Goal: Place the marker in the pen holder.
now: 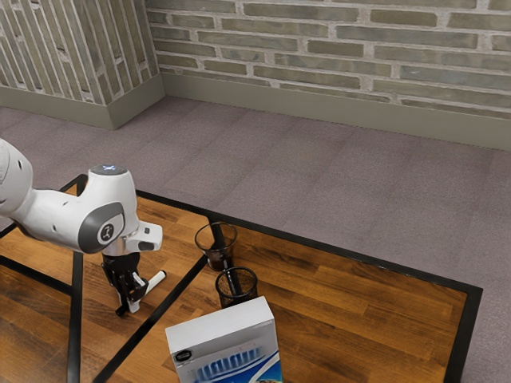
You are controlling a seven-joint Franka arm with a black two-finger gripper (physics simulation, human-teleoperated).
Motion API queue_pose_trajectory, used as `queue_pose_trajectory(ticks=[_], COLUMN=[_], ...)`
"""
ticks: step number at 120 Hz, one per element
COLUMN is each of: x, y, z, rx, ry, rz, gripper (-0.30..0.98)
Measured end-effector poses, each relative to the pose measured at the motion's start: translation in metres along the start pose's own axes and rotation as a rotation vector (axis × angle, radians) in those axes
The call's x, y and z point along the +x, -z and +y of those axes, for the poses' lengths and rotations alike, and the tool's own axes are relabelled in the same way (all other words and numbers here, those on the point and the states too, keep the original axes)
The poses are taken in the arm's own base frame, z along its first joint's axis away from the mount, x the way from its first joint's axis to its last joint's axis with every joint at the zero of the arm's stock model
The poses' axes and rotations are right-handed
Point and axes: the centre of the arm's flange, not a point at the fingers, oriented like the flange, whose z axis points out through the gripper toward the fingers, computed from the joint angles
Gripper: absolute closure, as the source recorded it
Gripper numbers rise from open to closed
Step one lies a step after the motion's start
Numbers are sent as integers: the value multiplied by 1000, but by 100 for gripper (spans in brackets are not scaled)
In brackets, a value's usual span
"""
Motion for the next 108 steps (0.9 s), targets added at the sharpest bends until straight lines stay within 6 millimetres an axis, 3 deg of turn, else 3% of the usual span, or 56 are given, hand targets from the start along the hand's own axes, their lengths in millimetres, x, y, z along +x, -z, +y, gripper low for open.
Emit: queue_pose_trajectory(ticks=[73,88,100,108], x=[-2,-2,-1,2], y=[0,1,8,27], z=[0,0,-1,-3], rx=[-24,-23,-22,-20], ry=[-14,-17,-18,-19], rz=[-8,-6,4,37], gripper=[60,67,71,73])
